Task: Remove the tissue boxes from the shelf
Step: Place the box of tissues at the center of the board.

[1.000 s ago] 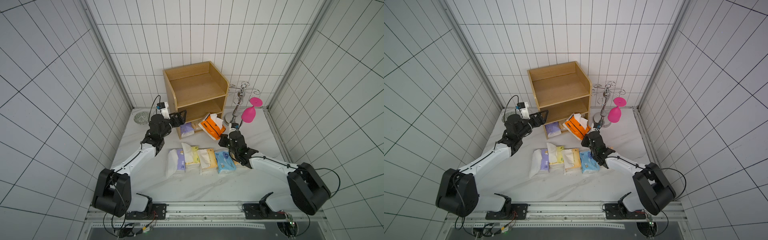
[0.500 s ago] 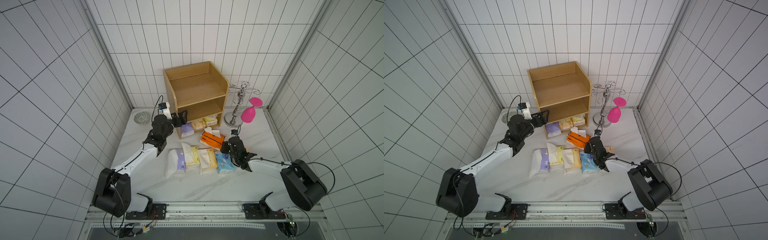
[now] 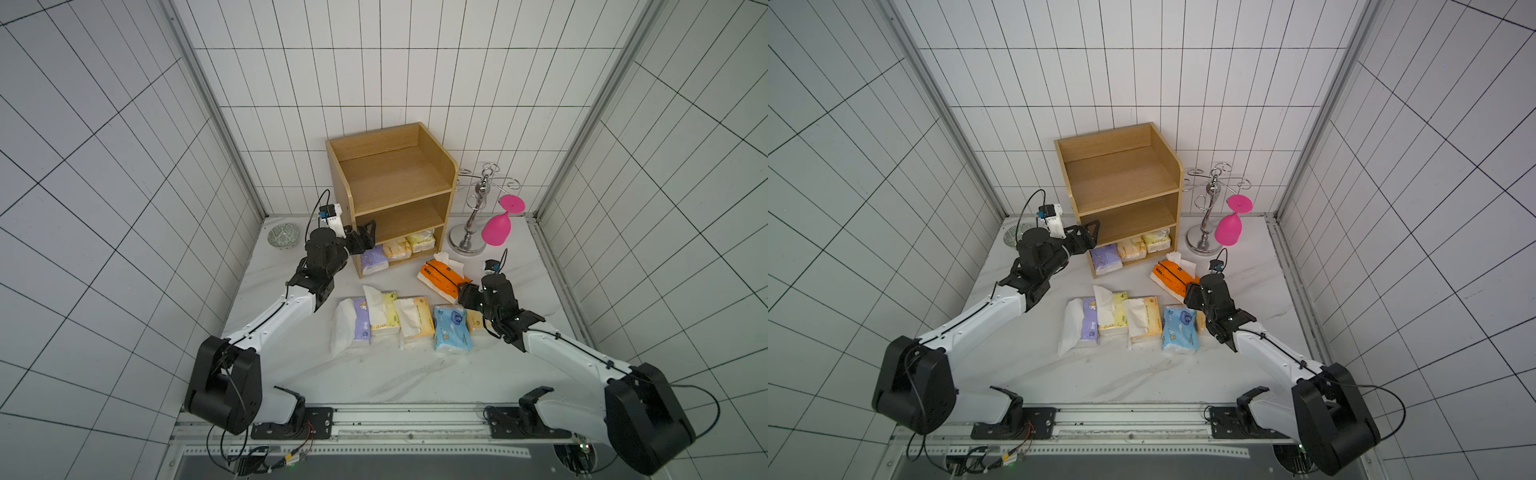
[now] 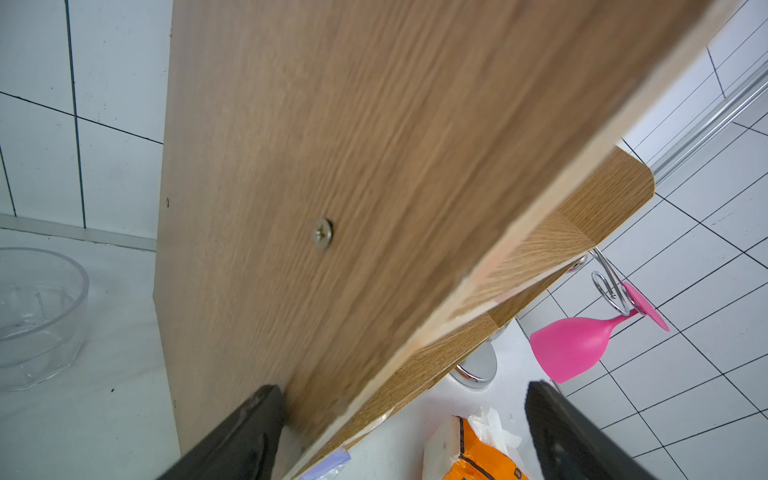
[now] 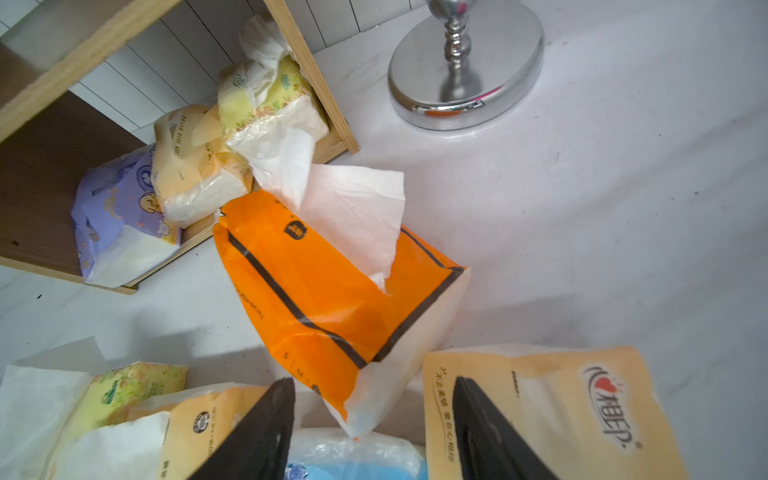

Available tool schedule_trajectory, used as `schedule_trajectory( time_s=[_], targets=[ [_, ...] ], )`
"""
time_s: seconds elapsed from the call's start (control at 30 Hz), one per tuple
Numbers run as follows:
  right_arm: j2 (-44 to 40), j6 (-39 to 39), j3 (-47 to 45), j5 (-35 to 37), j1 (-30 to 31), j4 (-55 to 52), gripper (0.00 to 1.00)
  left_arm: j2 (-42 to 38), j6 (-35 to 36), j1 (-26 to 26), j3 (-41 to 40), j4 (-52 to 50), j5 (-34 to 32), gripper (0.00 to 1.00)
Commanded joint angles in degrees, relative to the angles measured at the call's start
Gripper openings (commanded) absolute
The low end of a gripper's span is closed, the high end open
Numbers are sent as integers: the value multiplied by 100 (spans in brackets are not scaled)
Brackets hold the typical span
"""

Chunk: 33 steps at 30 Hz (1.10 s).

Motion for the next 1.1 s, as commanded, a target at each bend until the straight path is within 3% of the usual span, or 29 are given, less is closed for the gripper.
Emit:
schedule_trajectory(
  time_s=[0.0,0.2,0.37,0.57,0.9,1.07],
  targets=[
    [242,-374,988,-618,2,-937,62,210,49,37,165,-52,254,95],
    [1488,-424,1677,-1267,305,-610,45,400,-185,234,201,-62,468,95],
    [2780,-371,2295,-1560,391,-318,43,365,-153,398,28,-49,507,95],
    [3679,-300,2694,-1534,221,-159,42,294,-4,531,-58,-96,548,95],
    [3154,2,1928,-1361,-232,273,42,598,-46,551,224,-106,782,95],
    [2631,27,1632,-1746,-294,559,56,745,-199,549,271,-7,873,95]
  ],
)
